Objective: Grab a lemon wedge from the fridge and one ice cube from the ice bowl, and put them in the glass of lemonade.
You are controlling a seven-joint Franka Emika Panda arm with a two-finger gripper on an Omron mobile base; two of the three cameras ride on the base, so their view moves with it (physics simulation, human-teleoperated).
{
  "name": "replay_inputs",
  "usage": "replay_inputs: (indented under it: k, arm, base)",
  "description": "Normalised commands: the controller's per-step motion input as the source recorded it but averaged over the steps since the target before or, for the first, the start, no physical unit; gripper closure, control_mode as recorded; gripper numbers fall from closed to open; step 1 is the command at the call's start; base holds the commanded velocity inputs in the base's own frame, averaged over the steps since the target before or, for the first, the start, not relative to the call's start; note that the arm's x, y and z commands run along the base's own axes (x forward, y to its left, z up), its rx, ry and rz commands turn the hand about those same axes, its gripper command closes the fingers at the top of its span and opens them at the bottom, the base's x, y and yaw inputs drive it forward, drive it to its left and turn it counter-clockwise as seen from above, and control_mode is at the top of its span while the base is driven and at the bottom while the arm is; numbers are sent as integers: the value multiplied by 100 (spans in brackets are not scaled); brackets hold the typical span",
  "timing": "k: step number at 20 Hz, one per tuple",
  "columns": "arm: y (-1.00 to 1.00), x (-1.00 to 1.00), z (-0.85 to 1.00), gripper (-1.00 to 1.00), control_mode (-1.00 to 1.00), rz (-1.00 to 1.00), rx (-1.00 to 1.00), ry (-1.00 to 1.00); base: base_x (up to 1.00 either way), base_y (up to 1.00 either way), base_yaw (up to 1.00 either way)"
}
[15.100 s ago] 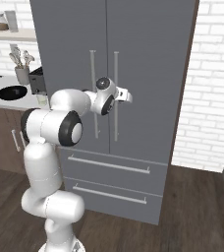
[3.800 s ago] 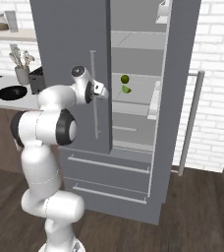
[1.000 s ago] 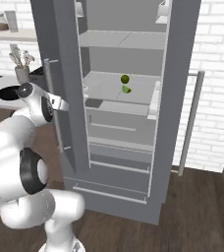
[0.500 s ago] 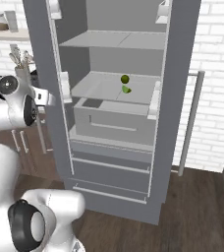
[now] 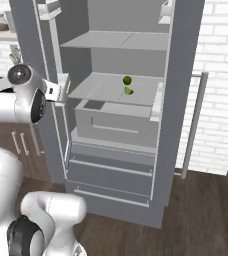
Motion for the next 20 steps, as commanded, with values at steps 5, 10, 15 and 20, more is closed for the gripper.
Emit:
replay_inputs:
  k: [5,10,15,20]
  arm:
    - [-20,77,-2,100,-100,0,33,18]
    - [0,72,-1,100,-100,0,25,27]
    - [0,24,-6,-100,-100,0,21,9]
    - [1,33,-4,-100,-100,0,21,4]
  base:
    - [0,0,0]
    - [0,0,0]
    - [0,0,0]
    - [0,0,0]
